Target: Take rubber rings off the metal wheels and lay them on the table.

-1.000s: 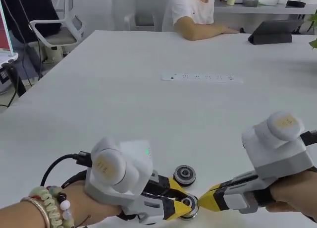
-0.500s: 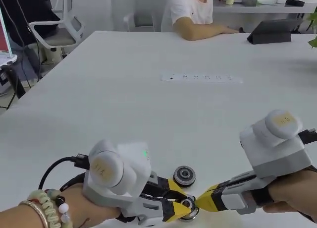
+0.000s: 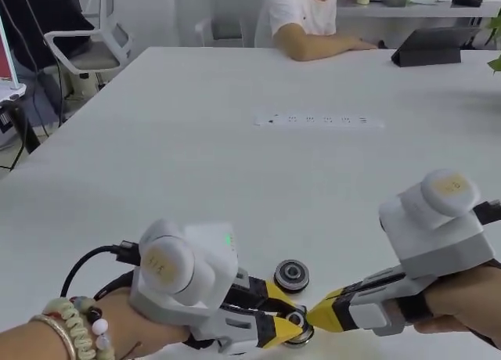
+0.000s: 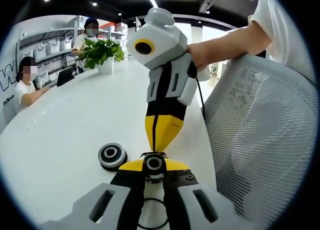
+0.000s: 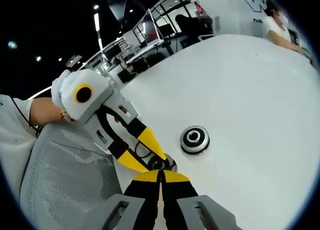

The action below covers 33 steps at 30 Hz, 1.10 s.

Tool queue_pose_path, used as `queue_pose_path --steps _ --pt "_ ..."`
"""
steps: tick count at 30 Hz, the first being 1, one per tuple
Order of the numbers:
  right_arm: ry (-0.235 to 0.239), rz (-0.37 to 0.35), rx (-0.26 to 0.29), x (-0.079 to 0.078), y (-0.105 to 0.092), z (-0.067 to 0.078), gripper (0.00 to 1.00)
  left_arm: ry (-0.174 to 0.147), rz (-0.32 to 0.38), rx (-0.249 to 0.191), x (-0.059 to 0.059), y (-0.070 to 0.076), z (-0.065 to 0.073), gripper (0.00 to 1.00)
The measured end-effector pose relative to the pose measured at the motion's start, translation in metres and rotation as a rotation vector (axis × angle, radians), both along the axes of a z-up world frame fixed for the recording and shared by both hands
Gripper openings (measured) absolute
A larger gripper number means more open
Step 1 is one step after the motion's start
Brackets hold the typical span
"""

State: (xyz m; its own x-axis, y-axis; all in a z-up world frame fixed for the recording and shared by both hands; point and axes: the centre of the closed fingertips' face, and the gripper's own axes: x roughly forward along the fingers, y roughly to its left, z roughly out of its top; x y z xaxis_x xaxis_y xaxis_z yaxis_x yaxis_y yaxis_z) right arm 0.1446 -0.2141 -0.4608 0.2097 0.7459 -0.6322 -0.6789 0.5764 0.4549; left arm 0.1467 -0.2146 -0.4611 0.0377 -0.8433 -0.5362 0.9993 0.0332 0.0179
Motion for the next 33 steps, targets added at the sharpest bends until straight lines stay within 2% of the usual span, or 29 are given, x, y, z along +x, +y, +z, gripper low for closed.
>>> queue_pose_path --steps 15,18,20,23,24,28,33 --pt "-0.012 0.02 0.019 -0.002 0.005 0.004 0.0 0.0 -0.003 0.0 -0.001 0.0 0.0 0.08" --pt "-0.009 0.03 0.055 -0.004 0.01 0.009 0.0 0.0 -0.003 0.0 -0.001 0.0 0.0 0.08" --pt "-0.025 0.027 0.05 -0.001 0.01 0.011 0.0 -0.001 -0.002 0.001 -0.001 -0.001 0.0 0.08" --pt "-0.013 0.02 0.052 -0.002 0.009 0.01 0.0 -0.001 -0.002 0.001 -0.001 -0.001 0.0 0.08" --pt "-0.008 0.016 0.069 -0.002 0.009 0.011 0.0 -0.002 -0.002 0.001 -0.001 -0.001 0.0 0.08" --pt "-0.006 0.011 0.062 -0.002 0.008 0.01 0.0 -0.004 -0.003 0.002 -0.001 -0.001 0.0 0.08" --pt "0.004 -0.01 -0.002 0.001 0.002 -0.001 0.0 -0.011 -0.007 -0.005 -0.001 -0.001 0.0 0.08"
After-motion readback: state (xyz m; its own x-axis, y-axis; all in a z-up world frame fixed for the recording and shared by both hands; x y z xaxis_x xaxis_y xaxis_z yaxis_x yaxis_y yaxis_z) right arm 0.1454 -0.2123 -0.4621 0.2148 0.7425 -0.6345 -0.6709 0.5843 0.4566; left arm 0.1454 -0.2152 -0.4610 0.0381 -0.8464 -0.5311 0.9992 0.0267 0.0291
